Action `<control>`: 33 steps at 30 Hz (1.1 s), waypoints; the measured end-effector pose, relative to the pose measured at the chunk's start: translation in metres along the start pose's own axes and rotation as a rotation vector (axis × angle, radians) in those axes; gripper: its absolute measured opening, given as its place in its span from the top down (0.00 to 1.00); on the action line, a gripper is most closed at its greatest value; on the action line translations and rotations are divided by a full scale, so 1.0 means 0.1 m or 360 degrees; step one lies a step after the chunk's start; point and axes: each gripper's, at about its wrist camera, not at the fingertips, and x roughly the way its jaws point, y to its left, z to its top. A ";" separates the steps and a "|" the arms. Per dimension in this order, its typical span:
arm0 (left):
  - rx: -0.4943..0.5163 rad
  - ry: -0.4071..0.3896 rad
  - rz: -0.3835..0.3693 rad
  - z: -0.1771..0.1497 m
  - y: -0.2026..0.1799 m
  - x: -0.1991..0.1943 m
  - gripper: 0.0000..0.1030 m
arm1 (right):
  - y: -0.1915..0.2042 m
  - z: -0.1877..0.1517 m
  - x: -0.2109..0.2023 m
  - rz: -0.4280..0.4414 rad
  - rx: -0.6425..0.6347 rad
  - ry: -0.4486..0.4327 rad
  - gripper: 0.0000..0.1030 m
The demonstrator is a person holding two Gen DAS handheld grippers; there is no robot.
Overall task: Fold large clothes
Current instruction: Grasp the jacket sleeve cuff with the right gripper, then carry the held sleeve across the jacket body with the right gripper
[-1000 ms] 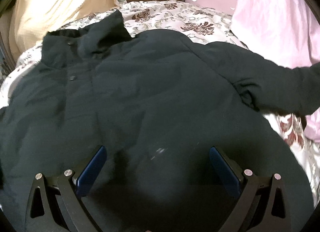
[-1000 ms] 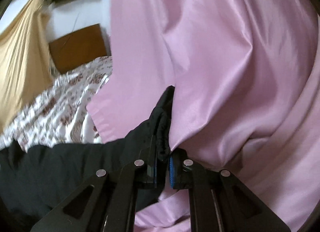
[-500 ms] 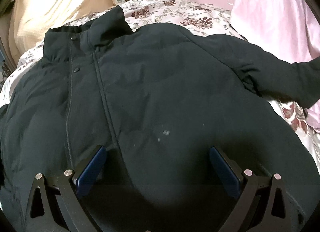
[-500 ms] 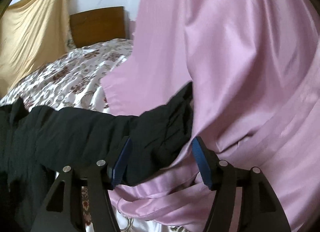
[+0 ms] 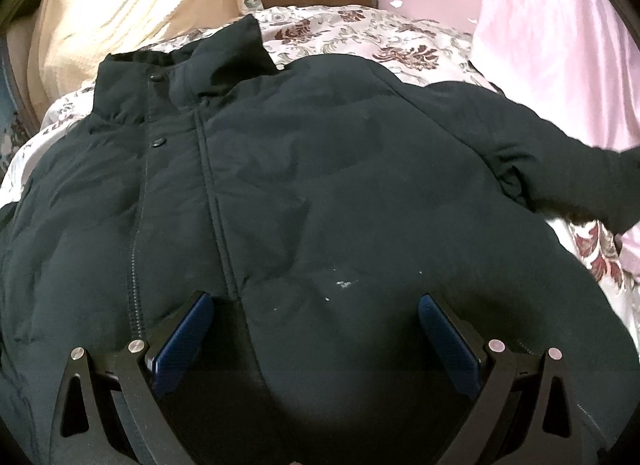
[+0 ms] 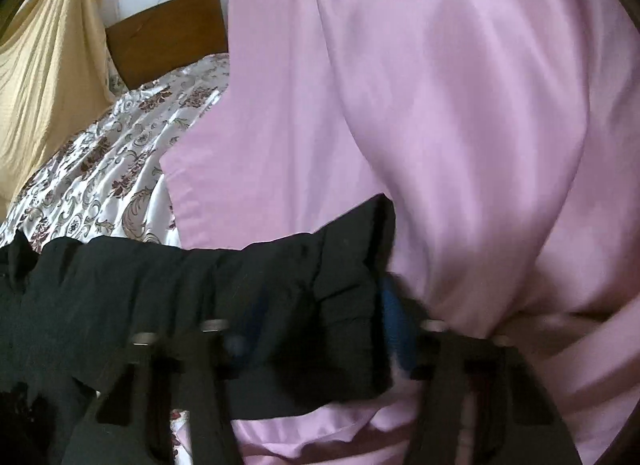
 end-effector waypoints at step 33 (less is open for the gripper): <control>-0.0245 -0.0061 -0.0067 -0.44 2.03 -1.09 0.00 | 4.77 -1.22 -2.21 0.1604 -0.1176 0.0195 0.93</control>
